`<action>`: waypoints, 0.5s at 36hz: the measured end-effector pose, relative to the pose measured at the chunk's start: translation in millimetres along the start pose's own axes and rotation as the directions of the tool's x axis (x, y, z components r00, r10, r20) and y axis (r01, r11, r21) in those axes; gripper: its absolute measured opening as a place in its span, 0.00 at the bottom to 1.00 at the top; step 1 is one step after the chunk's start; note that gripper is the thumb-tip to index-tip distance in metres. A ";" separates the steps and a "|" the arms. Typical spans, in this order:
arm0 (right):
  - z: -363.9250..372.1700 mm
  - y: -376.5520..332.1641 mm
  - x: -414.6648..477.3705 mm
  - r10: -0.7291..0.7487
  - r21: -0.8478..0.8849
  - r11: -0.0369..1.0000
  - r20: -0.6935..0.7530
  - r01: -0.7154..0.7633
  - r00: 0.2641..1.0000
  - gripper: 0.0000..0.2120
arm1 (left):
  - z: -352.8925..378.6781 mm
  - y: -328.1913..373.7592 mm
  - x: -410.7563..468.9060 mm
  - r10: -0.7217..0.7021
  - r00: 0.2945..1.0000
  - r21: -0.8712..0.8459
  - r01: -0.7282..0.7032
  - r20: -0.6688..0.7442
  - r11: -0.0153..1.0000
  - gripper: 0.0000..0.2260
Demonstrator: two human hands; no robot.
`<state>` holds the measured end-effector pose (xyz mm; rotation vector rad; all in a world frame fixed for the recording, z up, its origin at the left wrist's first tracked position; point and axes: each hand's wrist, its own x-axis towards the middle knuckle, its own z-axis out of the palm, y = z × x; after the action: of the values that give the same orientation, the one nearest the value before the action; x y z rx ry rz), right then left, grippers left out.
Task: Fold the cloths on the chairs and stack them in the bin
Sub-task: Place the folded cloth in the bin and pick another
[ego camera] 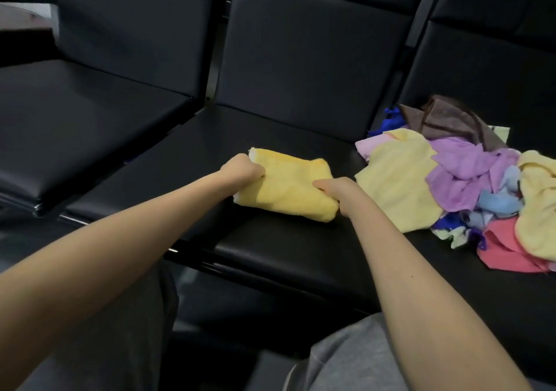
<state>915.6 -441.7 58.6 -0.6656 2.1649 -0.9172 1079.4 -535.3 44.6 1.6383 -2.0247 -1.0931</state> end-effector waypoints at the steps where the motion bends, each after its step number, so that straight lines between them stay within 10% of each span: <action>1: 0.0 -1.6 -0.5 0.039 -0.032 0.999 0.003 -0.039 0.999 0.26 | -0.5 -1.2 1.1 -0.008 1.000 0.018 0.008 -0.009 1.000 0.08; 9: -6.9 -11.2 -4.7 0.145 -0.138 0.982 0.115 -0.129 0.983 0.22 | -4.9 -5.1 5.3 -0.035 0.999 -0.049 0.035 0.005 0.998 0.11; 18: 5.3 -11.1 -10.7 -0.075 -0.489 0.871 -0.020 0.056 0.997 0.20 | 13.1 -10.1 0.2 0.234 0.964 0.378 -0.171 -0.127 0.910 0.16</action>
<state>928.4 -443.6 68.5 -0.9728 2.4431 -0.4044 1077.6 -531.3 28.6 1.5695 -2.3183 -0.5064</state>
